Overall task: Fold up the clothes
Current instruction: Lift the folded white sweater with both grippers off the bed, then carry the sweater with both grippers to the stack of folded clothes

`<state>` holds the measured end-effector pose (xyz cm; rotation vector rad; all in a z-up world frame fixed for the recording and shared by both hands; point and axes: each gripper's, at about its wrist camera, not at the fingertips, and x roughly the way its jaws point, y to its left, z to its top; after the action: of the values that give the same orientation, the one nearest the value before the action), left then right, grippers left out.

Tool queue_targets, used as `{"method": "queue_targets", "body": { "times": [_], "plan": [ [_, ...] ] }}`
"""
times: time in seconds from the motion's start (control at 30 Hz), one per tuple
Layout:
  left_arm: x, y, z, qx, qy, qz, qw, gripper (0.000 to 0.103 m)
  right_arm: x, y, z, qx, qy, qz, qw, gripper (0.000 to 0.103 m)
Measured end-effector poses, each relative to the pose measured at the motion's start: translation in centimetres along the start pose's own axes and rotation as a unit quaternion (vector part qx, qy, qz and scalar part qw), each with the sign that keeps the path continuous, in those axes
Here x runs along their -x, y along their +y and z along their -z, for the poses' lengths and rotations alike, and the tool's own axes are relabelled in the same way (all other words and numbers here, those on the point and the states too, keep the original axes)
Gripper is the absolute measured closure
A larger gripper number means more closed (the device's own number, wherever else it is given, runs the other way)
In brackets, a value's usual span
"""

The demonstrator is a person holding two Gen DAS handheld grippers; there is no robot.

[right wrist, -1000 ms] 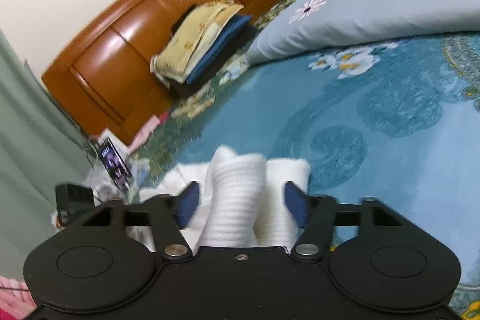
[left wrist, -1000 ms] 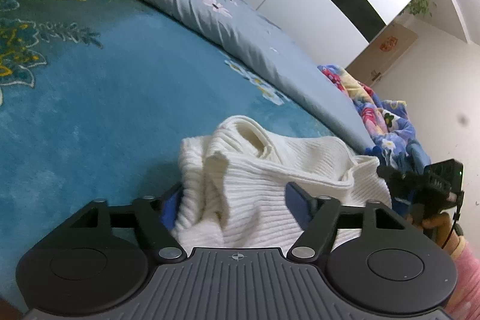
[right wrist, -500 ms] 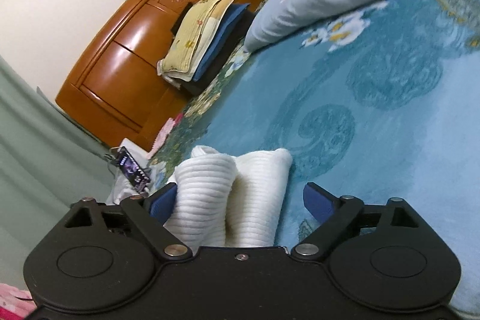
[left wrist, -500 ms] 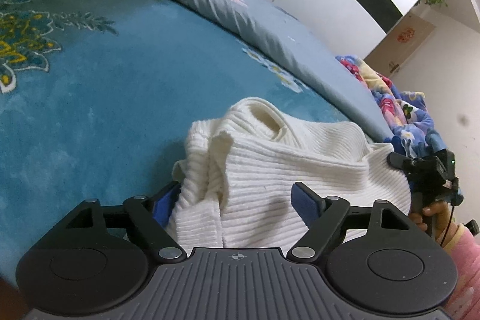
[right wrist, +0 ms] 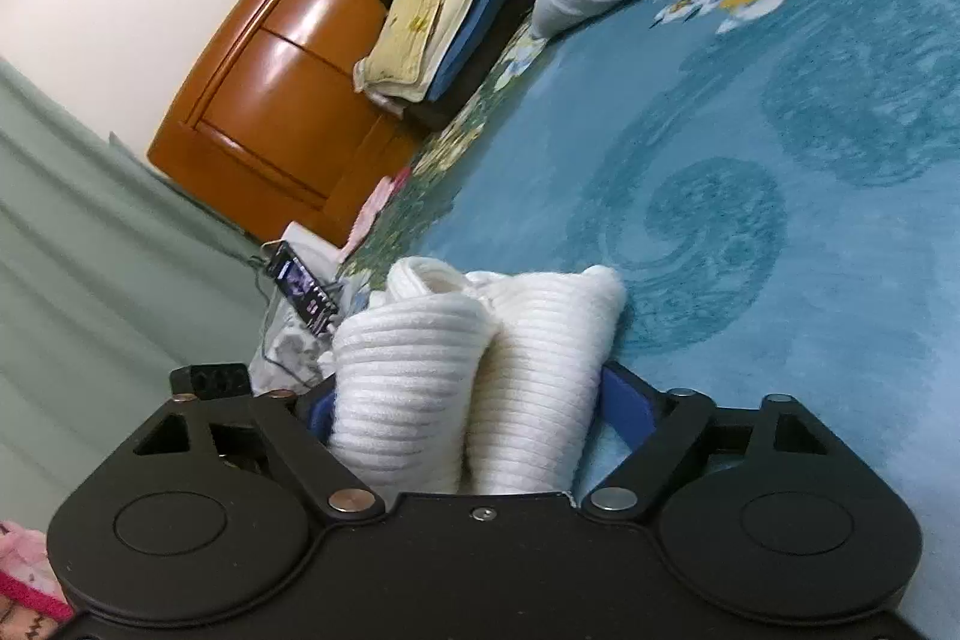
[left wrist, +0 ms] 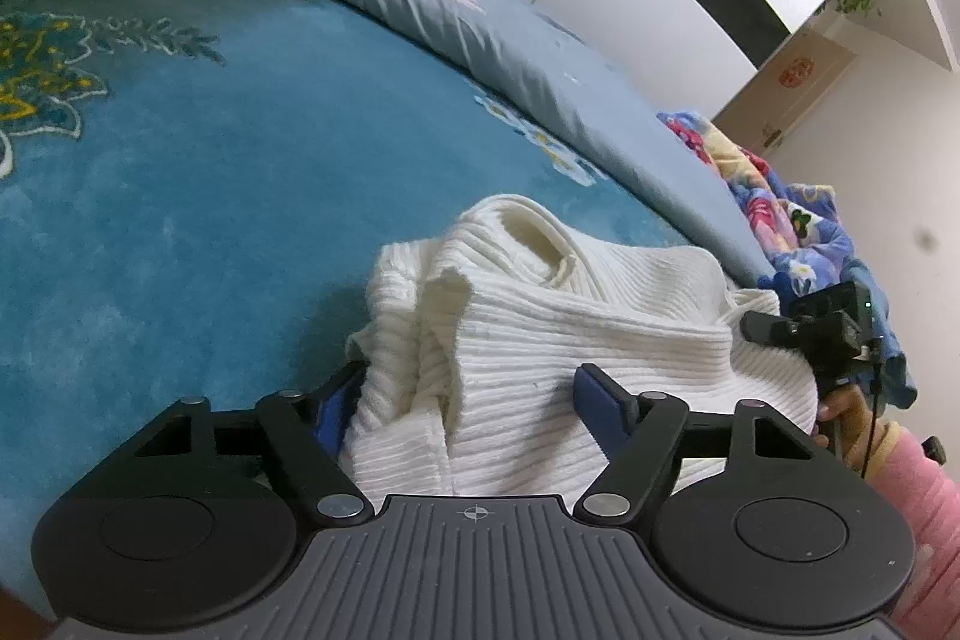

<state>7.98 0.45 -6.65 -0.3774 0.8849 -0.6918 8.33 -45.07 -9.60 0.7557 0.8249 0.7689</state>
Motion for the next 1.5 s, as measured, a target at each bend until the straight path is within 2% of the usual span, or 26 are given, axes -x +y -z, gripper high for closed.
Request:
{"method": "queue_targets", "body": {
  "times": [0.07, 0.27, 0.37, 0.43, 0.57, 0.67, 1.0, 1.13, 1.33, 1.5],
  "plan": [
    [-0.1, 0.1, 0.0, 0.001, 0.001, 0.003, 1.0, 0.038, -0.3, -0.1, 0.0, -0.002, 0.002, 0.0, 1.0, 0.031],
    [-0.3, 0.5, 0.0, 0.013, 0.001, 0.017, 0.9998, 0.046, -0.5, -0.3, 0.1, -0.019, -0.004, 0.009, 1.0, 0.047],
    [-0.4, 0.7, 0.3, 0.027, -0.003, 0.028, 0.9993, 0.054, -0.4, 0.0, 0.5, -0.028, -0.014, 0.02, 0.999, 0.054],
    [-0.3, 0.8, 0.6, 0.036, -0.006, 0.038, 0.9986, 0.064, -0.3, 0.4, 0.8, -0.031, -0.021, 0.028, 0.999, 0.057],
    [-0.1, 0.7, 0.9, 0.045, -0.015, 0.042, 0.998, 0.072, -0.1, 1.6, 1.4, -0.028, -0.039, 0.052, 0.997, 0.063],
    [0.3, 0.4, 0.8, 0.048, -0.019, 0.042, 0.9977, 0.074, 0.3, 2.6, 1.8, -0.027, -0.055, 0.066, 0.996, 0.065],
    [2.3, -2.4, 0.5, 0.036, -0.029, 0.054, 0.9975, 0.075, 2.5, 5.1, 3.7, -0.048, -0.107, 0.062, 0.991, 0.066],
    [2.5, -4.1, 0.8, 0.028, -0.022, 0.071, 0.9968, 0.075, 4.2, 6.1, 4.9, -0.053, -0.127, 0.06, 0.989, 0.066],
    [1.3, -8.3, 1.3, -0.009, 0.003, 0.103, 0.9946, 0.075, 9.2, 7.9, 7.4, -0.053, -0.159, 0.074, 0.983, 0.066],
    [-1.1, -13.2, 1.9, -0.055, 0.031, 0.13, 0.9895, 0.075, 15.0, 8.9, 10.3, -0.055, -0.192, 0.108, 0.974, 0.066]
  ]
}}
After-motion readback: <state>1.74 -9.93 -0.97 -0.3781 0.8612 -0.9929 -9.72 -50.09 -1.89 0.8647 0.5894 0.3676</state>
